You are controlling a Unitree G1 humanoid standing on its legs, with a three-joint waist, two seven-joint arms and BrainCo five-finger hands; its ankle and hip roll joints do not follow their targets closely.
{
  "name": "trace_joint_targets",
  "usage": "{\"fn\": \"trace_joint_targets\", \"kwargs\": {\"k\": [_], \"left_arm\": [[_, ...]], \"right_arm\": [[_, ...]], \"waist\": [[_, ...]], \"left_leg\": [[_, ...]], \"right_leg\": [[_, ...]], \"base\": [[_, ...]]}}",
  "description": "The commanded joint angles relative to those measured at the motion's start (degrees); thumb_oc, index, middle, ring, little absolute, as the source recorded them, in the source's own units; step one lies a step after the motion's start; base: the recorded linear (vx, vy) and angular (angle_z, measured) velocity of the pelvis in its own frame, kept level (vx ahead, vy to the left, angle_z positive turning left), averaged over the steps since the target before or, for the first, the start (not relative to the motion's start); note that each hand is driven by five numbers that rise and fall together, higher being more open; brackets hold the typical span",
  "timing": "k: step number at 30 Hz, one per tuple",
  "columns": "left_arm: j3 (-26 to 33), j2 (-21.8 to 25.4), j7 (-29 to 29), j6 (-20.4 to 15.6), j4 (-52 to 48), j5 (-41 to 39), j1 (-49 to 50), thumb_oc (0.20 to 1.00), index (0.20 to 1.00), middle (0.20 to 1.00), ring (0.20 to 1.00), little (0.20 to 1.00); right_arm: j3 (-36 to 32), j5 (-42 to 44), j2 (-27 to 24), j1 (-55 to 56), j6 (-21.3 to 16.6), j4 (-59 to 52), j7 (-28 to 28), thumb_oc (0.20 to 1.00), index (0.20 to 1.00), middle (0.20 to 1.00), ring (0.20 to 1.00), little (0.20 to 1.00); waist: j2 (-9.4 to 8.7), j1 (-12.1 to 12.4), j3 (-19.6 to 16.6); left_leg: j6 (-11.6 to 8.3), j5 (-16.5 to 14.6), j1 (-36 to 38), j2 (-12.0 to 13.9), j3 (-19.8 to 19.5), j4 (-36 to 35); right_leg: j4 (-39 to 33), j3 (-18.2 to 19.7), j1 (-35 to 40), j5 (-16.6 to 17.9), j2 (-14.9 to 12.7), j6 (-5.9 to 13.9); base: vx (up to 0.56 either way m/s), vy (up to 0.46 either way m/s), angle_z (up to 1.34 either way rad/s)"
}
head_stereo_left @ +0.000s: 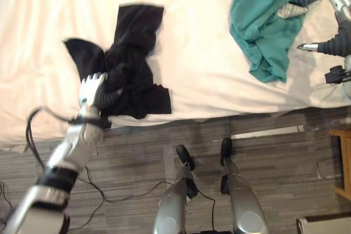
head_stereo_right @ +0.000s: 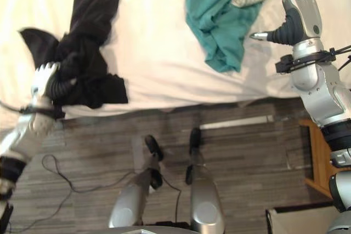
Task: Tidy up the quilt and then pick up the clothes from the bed and put them into the laundry hamper.
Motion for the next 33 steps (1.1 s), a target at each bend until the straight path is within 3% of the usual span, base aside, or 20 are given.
{"fn": "trace_joint_targets", "kwargs": {"k": [1, 2, 4, 5, 6, 7, 13, 15, 16, 19, 20, 21, 24, 29, 32, 33], "left_arm": [[3.41, 0.62, -2.47, 0.89, 4.3, -7.73, 12.78, 0.2, 0.2, 0.2, 0.2, 0.2], [7.87, -1.02, -2.44, 0.48, 4.41, -12.06, 16.35, 0.2, 0.2, 0.2, 0.2, 0.2], [11.28, -2.24, -2.37, -0.13, 4.69, -16.4, 18.67, 0.2, 0.2, 0.2, 0.2, 0.2], [11.33, -2.09, -2.43, -0.12, 4.59, -16.47, 18.78, 0.2, 0.2, 0.2, 0.2, 0.2], [12.41, -2.8, -2.75, -0.57, 4.97, -18.38, 19.27, 0.2, 0.2, 0.2, 0.2, 0.2], [13.98, -4.45, -3.65, -1.15, 4.76, -21.72, 20.05, 0.2, 0.2, 0.2, 0.2, 0.2], [13.71, -7.48, -5.31, -1.07, 4.1, -24.16, 20.42, 0.2, 0.2, 0.2, 0.2, 0.2], [11.83, -10.91, -7.36, -0.47, 2.65, -24.0, 20.37, 0.2, 0.2, 0.2, 0.2, 0.2], [11.74, -10.76, -7.37, -0.43, 2.55, -23.98, 20.53, 0.2, 0.2, 0.2, 0.2, 0.2], [10.82, -13.78, -8.9, 0.53, 0.8, -22.39, 21.84, 0.2, 0.2, 0.2, 0.2, 0.2], [10.27, -15.63, -9.73, 1.37, -0.25, -21.9, 22.35, 0.2, 0.2, 0.2, 0.2, 0.2], [10.23, -15.6, -9.73, 1.38, -0.27, -21.9, 22.4, 0.2, 0.2, 0.2, 0.2, 0.2], [8.96, -18.89, -11.37, 2.47, -2.31, -21.68, 24.18, 0.2, 0.2, 0.2, 0.2, 0.2], [7.99, -21.19, -11.68, 3.05, -2.58, -22.23, 25.37, 0.2, 0.2, 0.2, 0.2, 0.2], [7.8, -21.85, -11.74, 3.33, -2.71, -20.86, 26.18, 0.2, 0.2, 0.2, 0.2, 0.2], [7.67, -22.05, -11.58, 3.41, -2.51, -20.52, 26.28, 0.2, 0.2, 0.2, 0.2, 0.2]], "right_arm": [[2.07, -2.05, -2.45, -3.85, 2.27, 7.8, 1.98, 1.0, 1.0, 1.0, 1.0, 1.0], [1.12, -0.6, -1.64, -1.74, 3.39, 12.65, 3.52, 1.0, 1.0, 1.0, 1.0, 1.0], [-1.15, 2.68, 0.07, 1.03, 3.78, 17.5, 4.91, 1.0, 1.0, 1.0, 1.0, 1.0], [-1.31, 2.72, 0.13, 1.22, 3.71, 17.49, 4.93, 0.426, 0.426, 0.426, 0.426, 0.426], [-2.49, 5.04, 1.18, 2.25, 3.86, 19.3, 5.69, 0.2, 0.2, 0.2, 0.2, 0.2], [-4.98, 8.72, 3.94, 5.31, 3.59, 20.48, 6.57, 0.2, 0.2, 0.2, 0.2, 0.2], [-9.79, 13.3, 10.52, 14.18, 1.98, 15.48, 7.67, 0.2, 0.2, 0.2, 0.2, 0.2], [-15.14, 19.16, 21.27, 24.58, -0.23, 7.0, 8.94, 0.2, 0.2, 0.2, 0.2, 0.2], [-15.42, 19.13, 21.38, 25.09, -0.12, 6.65, 8.96, 0.2, 0.2, 0.2, 0.2, 0.2], [-19.13, 25.23, 31.07, 32.61, -1.97, -0.44, 11.91, 0.2, 0.2, 0.2, 0.2, 0.2], [-20.56, 30.48, 36.67, 37.26, -2.51, -3.9, 14.82, 0.2, 0.2, 0.2, 0.2, 0.2], [-20.62, 30.49, 36.7, 37.41, -2.47, -4.01, 14.84, 0.2, 0.2, 0.2, 0.2, 0.2], [-22.07, 37.6, 43.21, 43.9, -2.24, -7.15, 18.97, 0.2, 0.2, 0.2, 0.2, 0.2], [-23.06, 38.58, 44.74, 47.57, -1.74, -9.69, 19.92, 0.2, 0.2, 0.2, 0.2, 0.2], [-23.6, 31.26, 43.03, 49.3, -1.25, -11.77, 18.57, 0.2, 0.2, 0.2, 0.2, 0.2], [-23.71, 24.78, 41.27, 48.87, -1.12, -12.51, 16.35, 0.2, 0.2, 0.2, 0.2, 0.2]], "waist": [[-3.43, 4.06, -0.51], [-2.77, 4.85, -0.03], [-1.96, 5.59, 0.35], [-2.04, 5.59, 0.26], [-1.69, 5.94, 0.41], [-1.04, 6.32, 0.25], [-0.75, 6.38, -1.03], [-2.02, 5.18, -4.32], [-2.1, 5.3, -4.34], [-4.05, 3.63, -7.45], [-5.25, 2.49, -9.04], [-5.29, 2.56, -9.06], [-6.43, 0.54, -12.58], [-7.18, -0.69, -15.06], [-7.59, -1.24, -16.56], [-7.75, -1.29, -16.85]], "left_leg": [[-8.49, -2.45, -0.93, 3.5, -1.71, 0.22], [-8.52, -2.16, -1.66, 3.39, -2.57, 0.1], [-8.5, -1.95, -2.36, 3.16, -3.4, 0.01], [-8.51, -1.93, -2.42, 3.16, -3.47, 0.02], [-8.48, -1.81, -2.66, 3.0, -3.71, -0.02], [-8.42, -1.84, -2.72, 2.77, -4.17, -0.09], [-8.26, -2.67, 0.25, 2.72, -4.91, -0.23], [-7.94, -4.61, 5.15, 2.72, -5.12, -0.23], [-7.94, -4.66, 5.33, 2.7, -5.13, -0.24], [-7.38, -6.34, 9.36, 2.33, -4.83, -0.23], [-6.62, -5.94, 11.31, 2.08, -3.75, -0.28], [-6.61, -5.94, 11.37, 2.06, -3.71, -0.28], [-6.19, -7.41, 15.68, 1.96, -2.4, -0.28], [-6.04, -8.55, 18.7, 2.16, -1.19, -0.28], [-5.87, -9.24, 20.09, 2.23, -0.65, -0.28], [-5.79, -9.41, 20.5, 2.26, -0.64, -0.28]], "right_leg": [[6.67, -1.43, -3.92, -7.67, -4.3, 6.09], [7.1, -2.3, -4.35, -7.94, -4.29, 5.82], [7.41, -3.08, -4.84, -8.19, -4.44, 5.62], [7.43, -3.15, -4.87, -8.23, -4.45, 5.61], [7.49, -3.35, -4.94, -8.41, -4.42, 5.47], [7.54, -3.8, -4.83, -8.82, -4.38, 5.33], [5.85, -4.55, -0.67, -9.34, -4.07, 5.16], [2.43, -4.72, 5.58, -8.68, -3.6, 5.47], [2.24, -4.75, 5.86, -8.62, -3.58, 5.5], [-0.02, -4.34, 10.23, -7.87, -3.04, 5.93], [-0.92, -4.17, 12.21, -6.67, -2.97, 5.8], [-1.0, -4.14, 12.29, -6.63, -2.98, 5.81], [-1.45, -2.25, 15.48, -7.03, -2.41, 6.09], [-1.7, -1.1, 17.76, -7.18, -2.41, 6.37], [-1.73, -0.82, 18.89, -7.42, -2.4, 6.6], [-1.71, -0.76, 19.23, -7.55, -2.42, 6.63]], "base": [[-0.03, -0.12, 0.35], [-0.03, -0.076, 0.35], [-0.04, -0.078, 0.34], [-0.04, -0.063, 0.32], [-0.01, -0.017, 0.34], [-0.01, -0.017, 0.3], [0.05, 0.004, 0.25], [0.19, 0.03, 0.11], [0.17, 0.038, 0.1], [0.14, 0.062, 0.05], [0.05, 0.09, -0.06], [0.04, 0.103, -0.13], [0.1, 0.117, -0.22], [0.04, 0.066, -0.34], [0.05, 0.047, -0.16], [0.06, 0.024, -0.18]]}}
